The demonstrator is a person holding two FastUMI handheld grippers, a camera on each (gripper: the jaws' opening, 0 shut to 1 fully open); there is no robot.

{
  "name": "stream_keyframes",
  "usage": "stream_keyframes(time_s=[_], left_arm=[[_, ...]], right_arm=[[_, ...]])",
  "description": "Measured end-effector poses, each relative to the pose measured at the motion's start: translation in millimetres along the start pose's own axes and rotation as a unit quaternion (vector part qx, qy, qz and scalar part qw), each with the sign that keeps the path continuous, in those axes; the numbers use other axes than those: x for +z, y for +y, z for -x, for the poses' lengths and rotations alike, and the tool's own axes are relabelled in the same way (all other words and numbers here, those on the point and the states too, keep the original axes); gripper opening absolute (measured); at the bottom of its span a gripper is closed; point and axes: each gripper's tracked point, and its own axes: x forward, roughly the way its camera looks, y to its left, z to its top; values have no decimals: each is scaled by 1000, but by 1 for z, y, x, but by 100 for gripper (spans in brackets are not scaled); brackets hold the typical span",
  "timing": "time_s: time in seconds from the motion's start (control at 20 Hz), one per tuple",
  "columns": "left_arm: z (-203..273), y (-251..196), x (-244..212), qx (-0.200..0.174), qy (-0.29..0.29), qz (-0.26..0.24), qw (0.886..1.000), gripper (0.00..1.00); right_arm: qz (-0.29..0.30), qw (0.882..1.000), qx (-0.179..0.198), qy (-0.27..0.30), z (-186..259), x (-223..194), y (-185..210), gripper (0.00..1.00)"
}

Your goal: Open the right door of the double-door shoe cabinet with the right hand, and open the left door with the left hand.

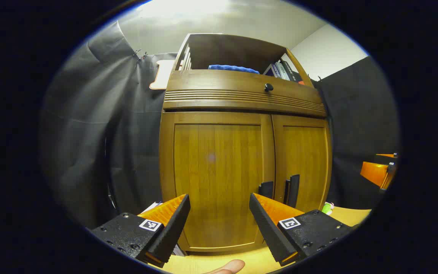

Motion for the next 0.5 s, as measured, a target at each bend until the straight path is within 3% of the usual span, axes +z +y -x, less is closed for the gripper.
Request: stream_keyframes(time_s=[0.5], left_arm=[[8,5,17,-9,-31,-2,999,99]], right_arm=[[2,1000,8,14,-23,-24,3,98]])
